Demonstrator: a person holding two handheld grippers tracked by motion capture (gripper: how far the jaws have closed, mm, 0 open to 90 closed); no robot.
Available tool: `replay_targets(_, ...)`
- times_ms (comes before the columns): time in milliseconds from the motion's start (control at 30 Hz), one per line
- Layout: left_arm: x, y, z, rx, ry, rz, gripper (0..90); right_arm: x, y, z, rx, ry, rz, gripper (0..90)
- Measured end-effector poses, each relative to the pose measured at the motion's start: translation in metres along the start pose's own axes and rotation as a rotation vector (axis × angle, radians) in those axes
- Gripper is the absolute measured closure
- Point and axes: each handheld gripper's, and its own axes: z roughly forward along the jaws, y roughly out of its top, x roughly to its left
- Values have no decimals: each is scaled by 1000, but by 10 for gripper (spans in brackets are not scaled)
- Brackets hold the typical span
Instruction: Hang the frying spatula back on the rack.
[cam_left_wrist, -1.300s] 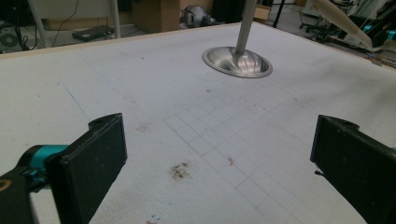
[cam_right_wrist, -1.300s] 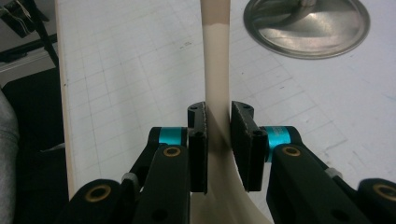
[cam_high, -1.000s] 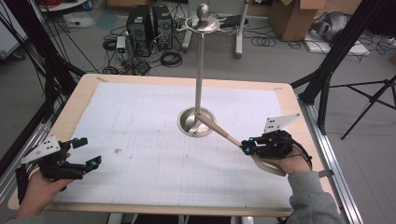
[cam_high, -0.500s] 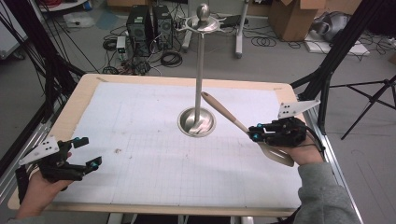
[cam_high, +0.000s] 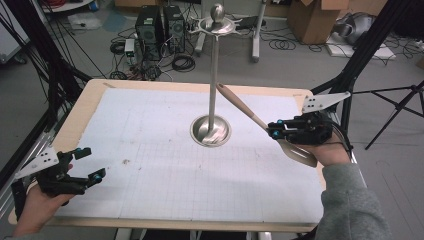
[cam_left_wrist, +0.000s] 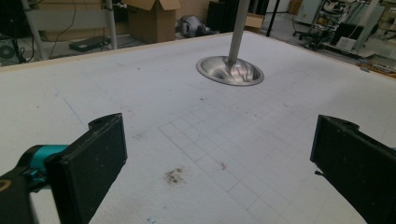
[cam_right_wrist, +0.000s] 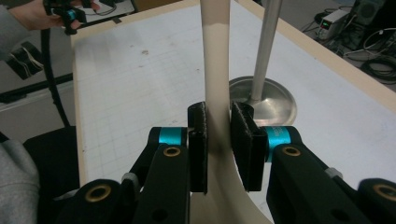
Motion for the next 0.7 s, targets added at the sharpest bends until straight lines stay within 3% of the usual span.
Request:
replay_targets(233,1,-1,-3,3,8,-3,41,-7,10,0,-38,4,-2,774)
replay_targets(700,2,-4,-13,-7,17,-14,41,-21,25,-3,-54,-5,-4,774)
